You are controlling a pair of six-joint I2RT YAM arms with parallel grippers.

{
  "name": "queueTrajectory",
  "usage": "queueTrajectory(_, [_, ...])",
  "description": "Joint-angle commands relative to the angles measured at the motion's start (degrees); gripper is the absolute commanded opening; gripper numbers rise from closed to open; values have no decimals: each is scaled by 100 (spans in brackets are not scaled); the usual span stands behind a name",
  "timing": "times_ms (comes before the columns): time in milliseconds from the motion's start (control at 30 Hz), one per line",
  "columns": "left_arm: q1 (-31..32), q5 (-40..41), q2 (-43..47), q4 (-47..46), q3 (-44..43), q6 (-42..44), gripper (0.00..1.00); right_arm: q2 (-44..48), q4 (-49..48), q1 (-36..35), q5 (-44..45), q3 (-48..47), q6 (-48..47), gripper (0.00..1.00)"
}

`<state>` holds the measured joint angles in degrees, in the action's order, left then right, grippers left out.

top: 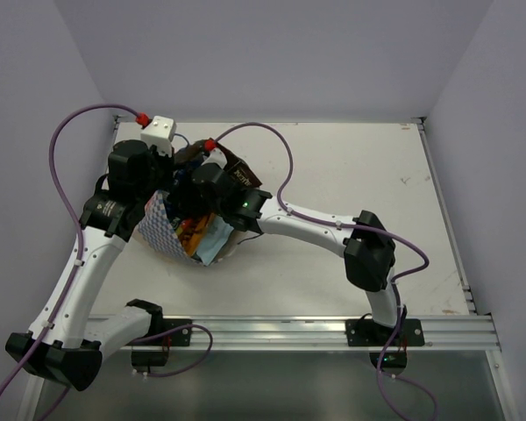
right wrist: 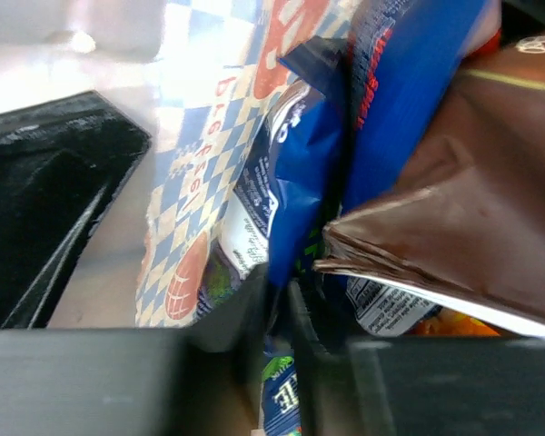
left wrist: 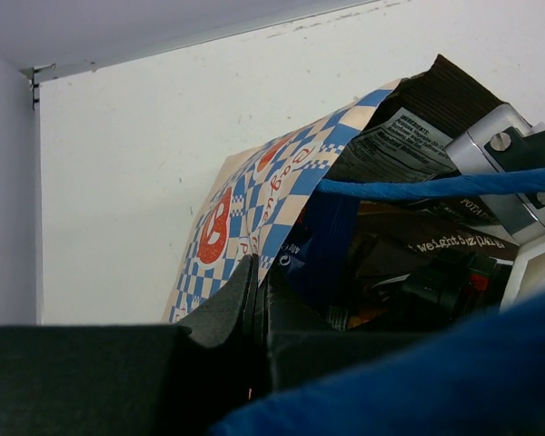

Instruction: Take the snacks out of the paper bag

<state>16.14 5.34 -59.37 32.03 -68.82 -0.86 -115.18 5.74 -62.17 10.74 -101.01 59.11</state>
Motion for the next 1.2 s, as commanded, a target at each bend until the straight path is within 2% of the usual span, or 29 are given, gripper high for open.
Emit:
queueTrajectory(0, [38,-227,119,-303,-282,-90,0,-6,-318,74,24,-7,-163,11])
queueTrajectory(67, [38,-139,110,-312,-290,-107,0,117,-520,100,-71,212,-216,0])
queueTrajectory(267, [38,432,93,-294,-343,-81,0,1285,-1048,153,-476,1197,-628,0])
queueTrajectory(500, [38,687,93,-285,-387,-10,0,3043,-864,372,-792,2120,-1340,0])
queueTrajectory(700, [38,714,75,-276,-387,42,0,4388,-609,1250,-1152,2735,-1639,0])
queueTrajectory(767, [38,687,75,-259,-396,34,0,4625,-487,1899,-1153,2850,-1683,0])
queueTrajectory(800, [38,626,66,-259,-396,34,0,4670,-408,2111,-1206,2902,-1701,0])
queueTrajectory(833, [38,600,58,-259,-396,34,0,4662,-389,2609,-1424,2920,-1701,0])
queueTrajectory(967, [38,450,40,-250,-387,34,0,4154,-301,3588,-1926,2666,-1701,0])
queueTrajectory(1167, [38,178,-4,-232,-326,60,0,2204,-530,4283,-2646,1604,-1622,0])
